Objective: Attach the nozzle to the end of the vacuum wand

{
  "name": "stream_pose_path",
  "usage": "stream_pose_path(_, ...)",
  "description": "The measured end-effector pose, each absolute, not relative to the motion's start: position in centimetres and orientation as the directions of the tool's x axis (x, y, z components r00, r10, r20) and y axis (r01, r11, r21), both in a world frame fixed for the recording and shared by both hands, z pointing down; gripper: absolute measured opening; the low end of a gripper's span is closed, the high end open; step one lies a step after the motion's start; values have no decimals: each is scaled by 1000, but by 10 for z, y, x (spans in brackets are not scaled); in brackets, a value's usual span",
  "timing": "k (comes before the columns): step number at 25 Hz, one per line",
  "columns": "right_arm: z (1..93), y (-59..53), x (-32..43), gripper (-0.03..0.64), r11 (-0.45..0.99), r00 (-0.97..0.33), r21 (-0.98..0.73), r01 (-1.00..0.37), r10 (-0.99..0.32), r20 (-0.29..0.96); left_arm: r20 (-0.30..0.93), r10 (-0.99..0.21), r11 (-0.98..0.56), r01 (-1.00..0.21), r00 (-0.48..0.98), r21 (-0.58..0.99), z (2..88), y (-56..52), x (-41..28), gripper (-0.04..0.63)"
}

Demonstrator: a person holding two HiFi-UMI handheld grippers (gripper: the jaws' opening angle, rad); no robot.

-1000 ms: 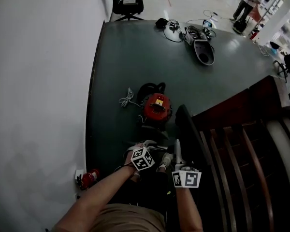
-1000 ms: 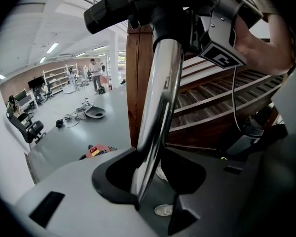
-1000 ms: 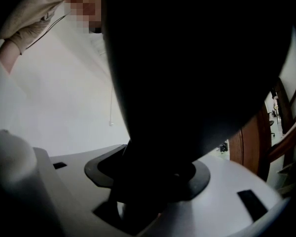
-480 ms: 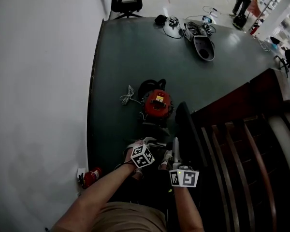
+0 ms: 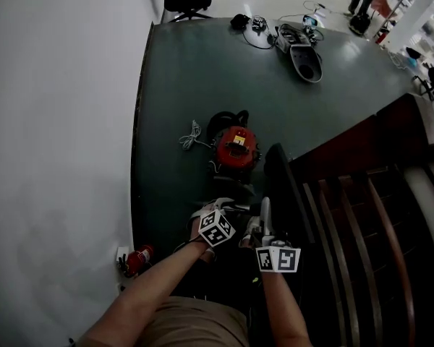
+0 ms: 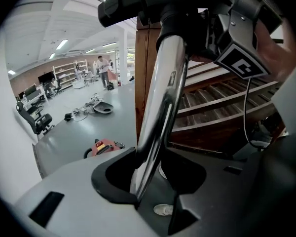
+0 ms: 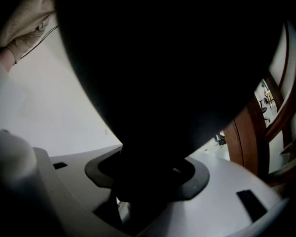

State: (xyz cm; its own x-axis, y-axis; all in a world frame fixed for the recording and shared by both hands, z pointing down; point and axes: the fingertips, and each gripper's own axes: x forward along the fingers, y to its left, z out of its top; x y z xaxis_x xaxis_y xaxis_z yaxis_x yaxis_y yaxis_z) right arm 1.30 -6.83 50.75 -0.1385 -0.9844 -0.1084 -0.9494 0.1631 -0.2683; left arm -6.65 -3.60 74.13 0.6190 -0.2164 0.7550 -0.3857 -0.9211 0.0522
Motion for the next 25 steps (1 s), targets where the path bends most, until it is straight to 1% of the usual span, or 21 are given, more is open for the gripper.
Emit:
stream_pose_path(3,508,-80,11,252,172,-156,-287,-942,-985,-77,761,-232,-911,-410,605,48,741,-41,-70,164)
stream_pose_path(6,507,-81,9,252,142,-113,-284,-948,-987,-117,777,-241,-896,-441,582,52,742,-47,-72,166)
stream_pose_path(8,506,-81,7,252,150,-117,-277,-949,-984,-132,787,-247,-890,-454,565,46,742,-49,-73,166)
stream_pose_path(11,508,-92,4,252,197,-184,-306,-932,-980,-71,790,-248,-892,-450,561,39,740,-50,-75,164)
stream_pose_path(14,516,-100,8,252,187,-190,-365,-912,-981,-26,805,-227,-894,-445,548,51,742,-48,-76,166)
stream_pose_path(17,522,-103,18,252,165,-188,-393,-904,-982,19,822,-196,-911,-410,534,49,745,-46,-68,164)
stream_pose_path(19,530,-110,24,252,146,-195,-420,-896,-978,76,827,-161,-935,-351,539,46,745,-40,-61,164)
stream_pose_path(20,533,-112,27,252,132,-184,-422,-897,-979,84,828,-143,-946,-320,543,46,745,-34,-56,164)
stream_pose_path(22,536,-107,32,252,99,-131,-379,-920,-990,57,827,-116,-959,-278,551,50,746,-21,-47,166)
stream_pose_path(25,526,-88,38,252,62,-58,-293,-954,-998,-22,814,-127,-958,-282,567,47,745,-14,-38,167)
